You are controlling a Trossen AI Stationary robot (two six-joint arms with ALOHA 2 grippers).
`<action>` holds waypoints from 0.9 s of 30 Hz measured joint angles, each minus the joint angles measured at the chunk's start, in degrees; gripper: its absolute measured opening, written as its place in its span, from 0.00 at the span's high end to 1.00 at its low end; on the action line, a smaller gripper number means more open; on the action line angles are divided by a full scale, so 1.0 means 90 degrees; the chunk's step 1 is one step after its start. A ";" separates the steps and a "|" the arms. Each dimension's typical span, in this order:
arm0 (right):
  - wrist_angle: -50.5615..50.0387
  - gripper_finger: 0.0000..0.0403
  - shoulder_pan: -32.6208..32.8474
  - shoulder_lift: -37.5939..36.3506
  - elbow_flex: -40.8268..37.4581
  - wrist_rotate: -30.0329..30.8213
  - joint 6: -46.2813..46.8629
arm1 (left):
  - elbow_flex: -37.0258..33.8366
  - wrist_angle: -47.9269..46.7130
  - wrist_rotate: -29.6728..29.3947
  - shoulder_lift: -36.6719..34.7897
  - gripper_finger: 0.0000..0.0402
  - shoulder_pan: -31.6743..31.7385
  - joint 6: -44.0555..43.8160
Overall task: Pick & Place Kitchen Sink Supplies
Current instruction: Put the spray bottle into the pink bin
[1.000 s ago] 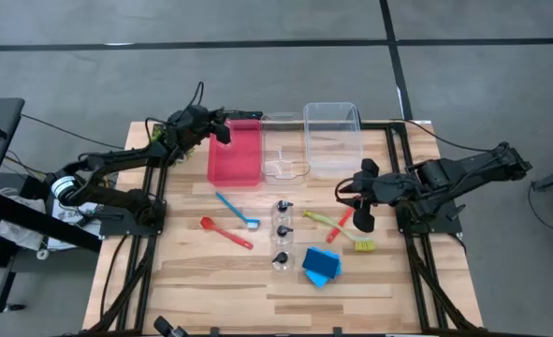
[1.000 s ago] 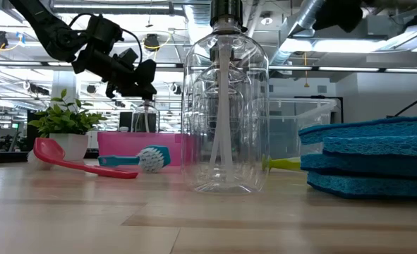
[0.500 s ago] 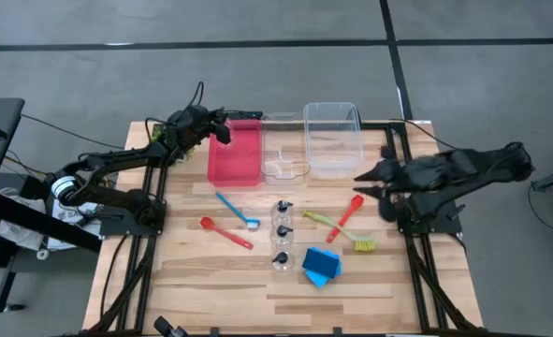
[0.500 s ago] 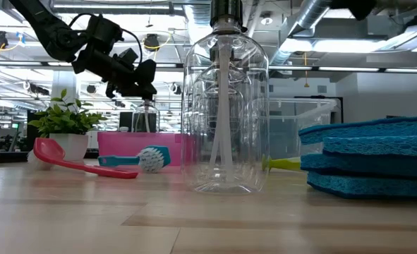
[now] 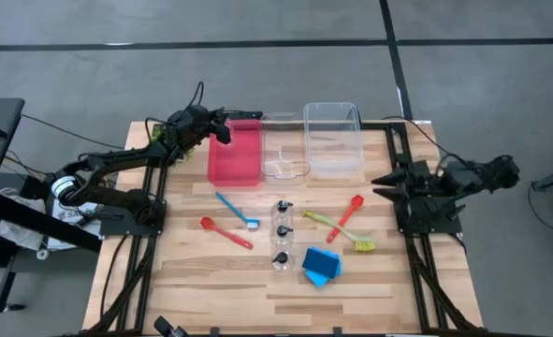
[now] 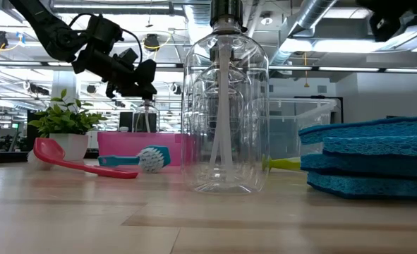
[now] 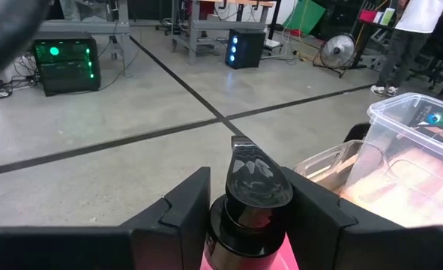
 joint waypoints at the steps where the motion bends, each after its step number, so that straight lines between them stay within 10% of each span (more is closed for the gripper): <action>1: 0.0126 0.70 0.0031 -0.0162 -0.0186 -0.0007 -0.0048 | 0.0000 0.0002 0.0000 0.0000 0.63 0.0000 0.0000; 27: -0.0046 0.70 0.0226 -0.1042 -0.1825 0.0188 -0.0208 | 0.0002 -0.0002 0.0065 0.0002 0.62 -0.0022 -0.0024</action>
